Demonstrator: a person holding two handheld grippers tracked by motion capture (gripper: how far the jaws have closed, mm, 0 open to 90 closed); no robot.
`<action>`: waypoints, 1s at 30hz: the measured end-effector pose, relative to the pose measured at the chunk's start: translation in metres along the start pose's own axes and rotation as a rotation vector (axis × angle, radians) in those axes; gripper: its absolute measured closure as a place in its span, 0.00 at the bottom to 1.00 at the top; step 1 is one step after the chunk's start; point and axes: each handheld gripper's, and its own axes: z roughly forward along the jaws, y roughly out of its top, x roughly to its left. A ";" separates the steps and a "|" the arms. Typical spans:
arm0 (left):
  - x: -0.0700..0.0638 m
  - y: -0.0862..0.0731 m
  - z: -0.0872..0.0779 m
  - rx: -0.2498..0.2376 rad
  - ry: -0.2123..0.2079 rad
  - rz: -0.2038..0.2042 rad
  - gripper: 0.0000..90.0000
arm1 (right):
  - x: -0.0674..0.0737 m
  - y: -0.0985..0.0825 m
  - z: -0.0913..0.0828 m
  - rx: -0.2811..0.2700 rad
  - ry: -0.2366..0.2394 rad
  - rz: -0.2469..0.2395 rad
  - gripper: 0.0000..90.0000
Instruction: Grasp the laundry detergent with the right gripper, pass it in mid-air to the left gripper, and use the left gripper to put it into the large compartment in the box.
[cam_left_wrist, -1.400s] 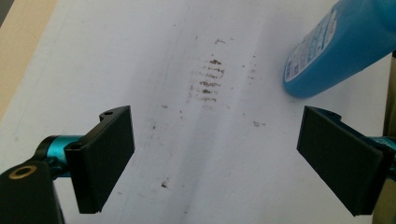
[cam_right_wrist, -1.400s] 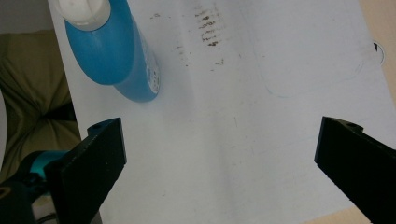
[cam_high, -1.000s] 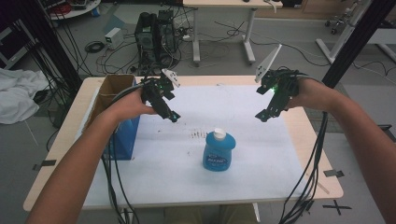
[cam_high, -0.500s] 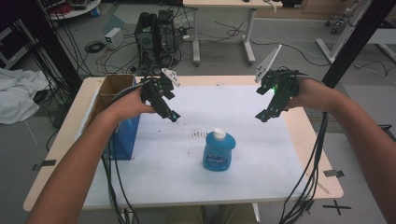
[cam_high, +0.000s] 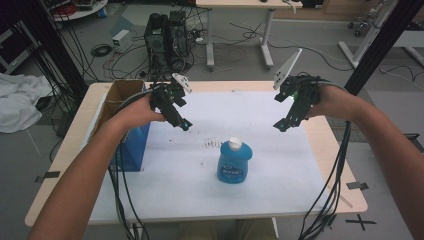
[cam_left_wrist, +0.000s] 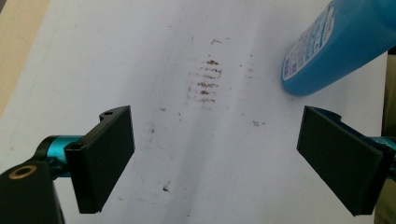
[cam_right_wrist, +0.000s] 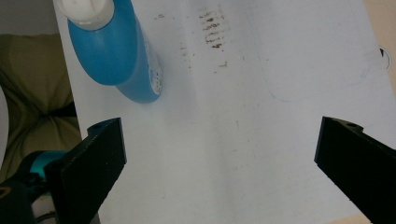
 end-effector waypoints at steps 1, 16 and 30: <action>0.000 0.000 0.000 0.001 0.002 0.004 0.12 | 0.000 0.000 0.000 0.000 0.000 0.000 0.01; -0.004 0.000 -0.002 -0.014 -0.007 0.030 0.12 | 0.017 -0.005 0.009 -0.010 0.018 -0.034 0.01; -0.008 0.003 0.003 -0.019 -0.022 0.035 0.12 | 0.037 -0.018 0.025 -0.061 0.054 -0.031 0.01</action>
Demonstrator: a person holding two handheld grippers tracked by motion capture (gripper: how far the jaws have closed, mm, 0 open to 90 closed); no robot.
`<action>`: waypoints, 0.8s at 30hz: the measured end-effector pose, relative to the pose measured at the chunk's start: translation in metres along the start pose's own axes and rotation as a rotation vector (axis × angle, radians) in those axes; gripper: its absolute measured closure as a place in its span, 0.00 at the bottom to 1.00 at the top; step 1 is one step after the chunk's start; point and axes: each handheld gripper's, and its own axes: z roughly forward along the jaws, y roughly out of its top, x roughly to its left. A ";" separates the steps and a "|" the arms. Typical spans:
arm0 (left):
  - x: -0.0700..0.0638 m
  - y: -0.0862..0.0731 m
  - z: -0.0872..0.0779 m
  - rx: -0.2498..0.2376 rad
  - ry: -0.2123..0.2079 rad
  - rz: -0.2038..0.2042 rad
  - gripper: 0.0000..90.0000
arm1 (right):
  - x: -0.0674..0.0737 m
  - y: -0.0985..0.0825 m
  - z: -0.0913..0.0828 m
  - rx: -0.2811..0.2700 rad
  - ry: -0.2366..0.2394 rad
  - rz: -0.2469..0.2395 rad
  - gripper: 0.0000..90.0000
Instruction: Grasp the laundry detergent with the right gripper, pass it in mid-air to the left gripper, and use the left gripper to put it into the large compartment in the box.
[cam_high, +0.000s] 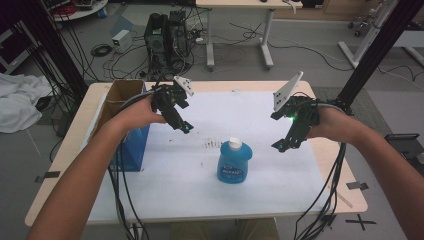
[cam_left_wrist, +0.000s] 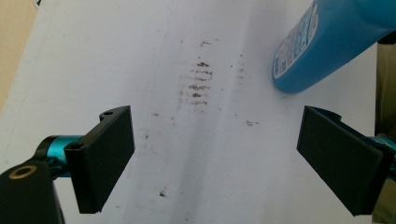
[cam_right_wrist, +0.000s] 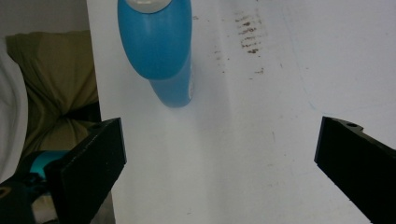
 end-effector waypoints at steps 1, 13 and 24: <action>0.000 0.001 -0.001 0.018 0.000 0.023 0.12 | 0.002 -0.001 0.001 -0.006 0.004 0.000 0.01; -0.004 0.003 0.001 0.024 -0.001 0.040 0.12 | 0.012 -0.011 0.019 -0.032 0.031 -0.005 0.01; -0.002 0.003 0.003 0.028 -0.006 0.050 0.12 | 0.014 -0.016 0.031 -0.080 0.053 0.006 0.01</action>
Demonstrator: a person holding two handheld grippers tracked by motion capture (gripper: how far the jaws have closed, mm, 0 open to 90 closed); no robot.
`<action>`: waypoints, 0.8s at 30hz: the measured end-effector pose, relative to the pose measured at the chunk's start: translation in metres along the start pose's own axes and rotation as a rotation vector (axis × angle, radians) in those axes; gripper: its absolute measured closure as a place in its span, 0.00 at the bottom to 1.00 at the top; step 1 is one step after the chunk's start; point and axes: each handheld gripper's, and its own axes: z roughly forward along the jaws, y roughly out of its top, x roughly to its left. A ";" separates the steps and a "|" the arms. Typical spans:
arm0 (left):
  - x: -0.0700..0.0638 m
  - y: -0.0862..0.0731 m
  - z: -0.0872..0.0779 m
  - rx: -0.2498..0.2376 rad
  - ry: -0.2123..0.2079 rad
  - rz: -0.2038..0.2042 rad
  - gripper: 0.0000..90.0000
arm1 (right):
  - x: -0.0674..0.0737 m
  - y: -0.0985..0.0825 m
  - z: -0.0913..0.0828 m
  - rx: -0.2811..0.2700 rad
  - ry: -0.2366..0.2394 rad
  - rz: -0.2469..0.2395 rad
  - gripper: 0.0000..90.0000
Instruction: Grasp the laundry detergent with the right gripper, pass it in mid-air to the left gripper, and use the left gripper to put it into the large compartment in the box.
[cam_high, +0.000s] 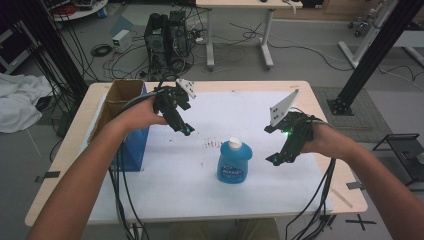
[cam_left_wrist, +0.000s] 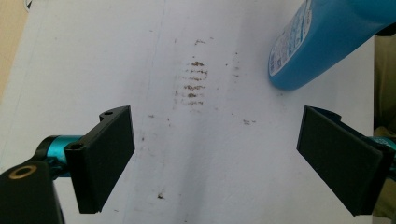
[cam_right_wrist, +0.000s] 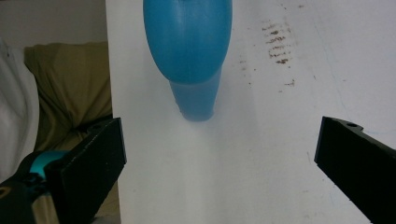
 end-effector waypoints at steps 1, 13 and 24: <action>0.001 0.000 -0.001 0.018 -0.005 0.018 0.12 | 0.000 0.000 0.000 0.000 0.000 0.000 0.01; 0.002 -0.001 0.001 0.012 -0.008 0.018 0.12 | 0.001 -0.007 0.011 -0.041 0.022 0.002 0.01; 0.000 -0.001 0.003 0.009 -0.002 0.019 0.12 | 0.004 -0.014 0.026 -0.116 0.037 0.011 0.01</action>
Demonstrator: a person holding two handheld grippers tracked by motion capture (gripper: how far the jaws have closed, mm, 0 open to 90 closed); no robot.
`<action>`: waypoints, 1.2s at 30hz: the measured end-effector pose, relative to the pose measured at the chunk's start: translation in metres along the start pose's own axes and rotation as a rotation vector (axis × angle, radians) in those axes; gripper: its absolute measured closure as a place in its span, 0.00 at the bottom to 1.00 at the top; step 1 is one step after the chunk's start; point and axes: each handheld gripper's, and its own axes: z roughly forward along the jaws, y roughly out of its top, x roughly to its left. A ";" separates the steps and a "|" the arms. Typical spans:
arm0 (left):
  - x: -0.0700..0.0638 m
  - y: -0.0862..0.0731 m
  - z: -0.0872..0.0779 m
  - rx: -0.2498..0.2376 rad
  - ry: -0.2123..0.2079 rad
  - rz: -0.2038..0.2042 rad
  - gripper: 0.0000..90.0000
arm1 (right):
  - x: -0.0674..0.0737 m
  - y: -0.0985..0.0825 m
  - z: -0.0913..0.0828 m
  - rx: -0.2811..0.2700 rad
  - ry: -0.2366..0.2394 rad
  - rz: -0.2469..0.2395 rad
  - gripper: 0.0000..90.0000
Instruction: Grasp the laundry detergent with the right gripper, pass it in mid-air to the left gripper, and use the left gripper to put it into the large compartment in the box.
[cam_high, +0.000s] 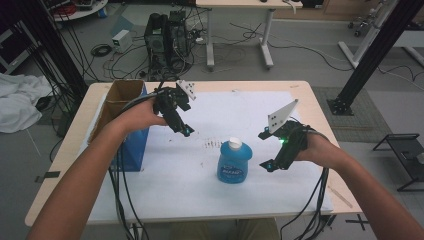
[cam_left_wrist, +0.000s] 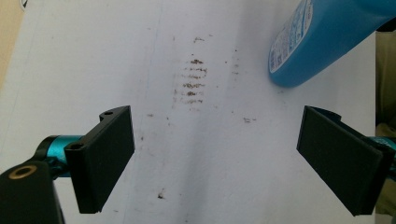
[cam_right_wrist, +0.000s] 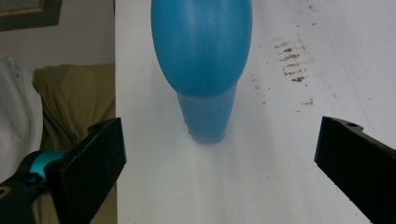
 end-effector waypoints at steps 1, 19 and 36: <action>-0.001 0.000 0.001 -0.011 0.001 -0.014 0.12 | 0.000 -0.001 0.002 -0.002 0.001 0.002 0.01; 0.000 -0.002 0.001 0.001 0.002 -0.009 0.12 | 0.001 -0.004 0.033 -0.075 0.017 -0.005 0.01; 0.000 -0.002 0.001 0.005 0.002 -0.008 0.12 | -0.002 -0.012 0.052 -0.163 0.031 -0.003 0.01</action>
